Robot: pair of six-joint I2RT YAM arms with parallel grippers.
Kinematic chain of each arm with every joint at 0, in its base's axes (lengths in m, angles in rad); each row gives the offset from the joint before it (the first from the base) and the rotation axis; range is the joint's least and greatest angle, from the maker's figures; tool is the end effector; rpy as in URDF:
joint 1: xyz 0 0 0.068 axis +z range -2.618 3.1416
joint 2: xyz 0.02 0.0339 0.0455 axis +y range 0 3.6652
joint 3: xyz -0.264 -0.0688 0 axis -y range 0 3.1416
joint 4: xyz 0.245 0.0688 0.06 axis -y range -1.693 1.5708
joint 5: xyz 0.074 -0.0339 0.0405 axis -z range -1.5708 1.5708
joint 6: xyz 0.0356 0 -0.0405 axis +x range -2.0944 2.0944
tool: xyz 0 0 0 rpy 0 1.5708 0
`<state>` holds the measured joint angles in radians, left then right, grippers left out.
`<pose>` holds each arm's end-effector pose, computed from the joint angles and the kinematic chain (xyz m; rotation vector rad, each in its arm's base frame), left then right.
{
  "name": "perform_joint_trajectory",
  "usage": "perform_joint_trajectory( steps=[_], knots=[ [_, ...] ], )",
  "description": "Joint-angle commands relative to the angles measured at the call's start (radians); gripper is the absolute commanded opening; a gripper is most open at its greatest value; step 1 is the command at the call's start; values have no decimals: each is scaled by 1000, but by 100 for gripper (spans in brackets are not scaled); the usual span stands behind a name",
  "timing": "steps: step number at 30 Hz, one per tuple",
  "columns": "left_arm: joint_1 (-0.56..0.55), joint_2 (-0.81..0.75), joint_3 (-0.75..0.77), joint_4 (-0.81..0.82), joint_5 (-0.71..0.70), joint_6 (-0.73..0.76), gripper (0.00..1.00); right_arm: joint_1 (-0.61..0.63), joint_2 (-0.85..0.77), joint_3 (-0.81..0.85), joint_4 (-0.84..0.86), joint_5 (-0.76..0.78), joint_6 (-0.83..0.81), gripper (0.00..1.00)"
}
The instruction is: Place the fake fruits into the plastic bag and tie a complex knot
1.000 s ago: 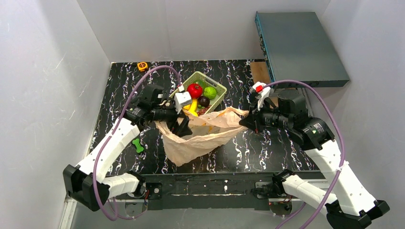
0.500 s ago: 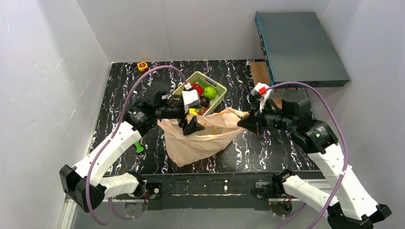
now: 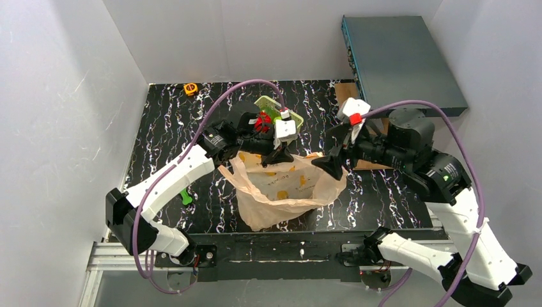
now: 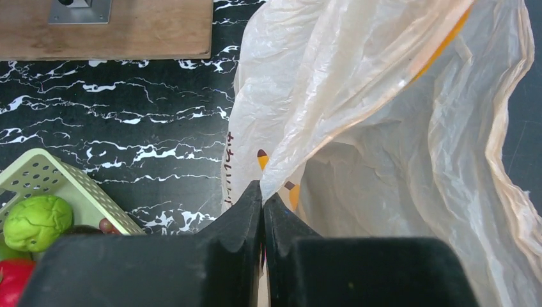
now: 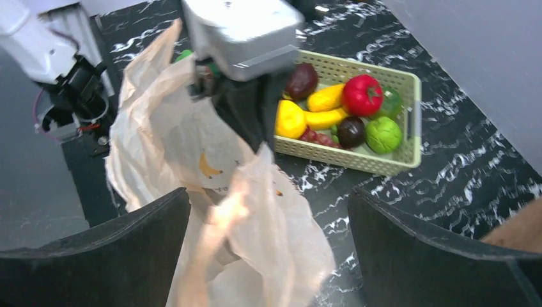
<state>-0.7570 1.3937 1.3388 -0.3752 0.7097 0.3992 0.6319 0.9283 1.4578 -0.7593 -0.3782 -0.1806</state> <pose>0.2117 -0.2320 0.3777 1.4574 1.3833 -0.9359 0.1110 0.0976 0.4760 -0.9689 1.5562 0.6597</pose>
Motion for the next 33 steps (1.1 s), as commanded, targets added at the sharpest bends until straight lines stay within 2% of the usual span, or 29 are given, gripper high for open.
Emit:
perform_joint_trajectory(
  steps=[1, 4, 9, 11, 12, 14, 15, 16, 17, 18, 20, 22, 24, 28, 31, 33],
  knots=[
    [-10, 3, 44, 6, 9, 1, 0, 147, 65, -8, 15, 139, -98, 98],
    [-10, -13, 32, 31, 18, 20, 0, 149, 65, -78, 25, 210, -132, 98],
    [-10, -16, 43, 58, 65, 10, 0, 148, 72, -164, 57, 229, -146, 98],
    [-11, -32, 35, 101, 91, 1, 0, 149, 85, -186, 78, 261, -135, 93],
    [-10, -40, 30, 131, 97, -20, 0, 149, 86, -196, 84, 267, -134, 86],
    [-10, -49, 33, 159, 95, -38, 0, 148, 87, -201, 88, 262, -114, 59],
    [-10, -51, 38, 162, 86, -45, 0, 149, 86, -196, 83, 257, -103, 43],
    [-10, -54, 47, 152, 72, -44, 0, 148, 83, -187, 76, 255, -86, 22],
    [-9, -58, 57, 133, 47, -42, 6, 149, 75, -173, 75, 264, -67, 3],
    [-3, -67, 66, 120, 12, -50, 17, 149, 69, -167, 76, 281, -49, 1],
    [32, -86, 78, 92, -25, -84, 45, 147, 38, -160, 94, 330, -16, 1],
    [72, -106, 105, 18, -29, -85, 59, 143, 23, -153, 110, 372, 17, 1],
    [85, -136, 129, -83, -35, -25, 62, 120, 26, -145, 105, 397, 59, 1],
    [85, -248, 47, -189, -47, 108, 62, 100, 29, -170, 123, 395, 105, 1],
    [101, -298, 11, -246, -132, 113, 67, 86, 15, -165, 94, 400, 109, 1],
    [166, -311, 25, -237, -118, 27, 74, 74, -18, -159, 41, 392, 94, 1]
  ],
)
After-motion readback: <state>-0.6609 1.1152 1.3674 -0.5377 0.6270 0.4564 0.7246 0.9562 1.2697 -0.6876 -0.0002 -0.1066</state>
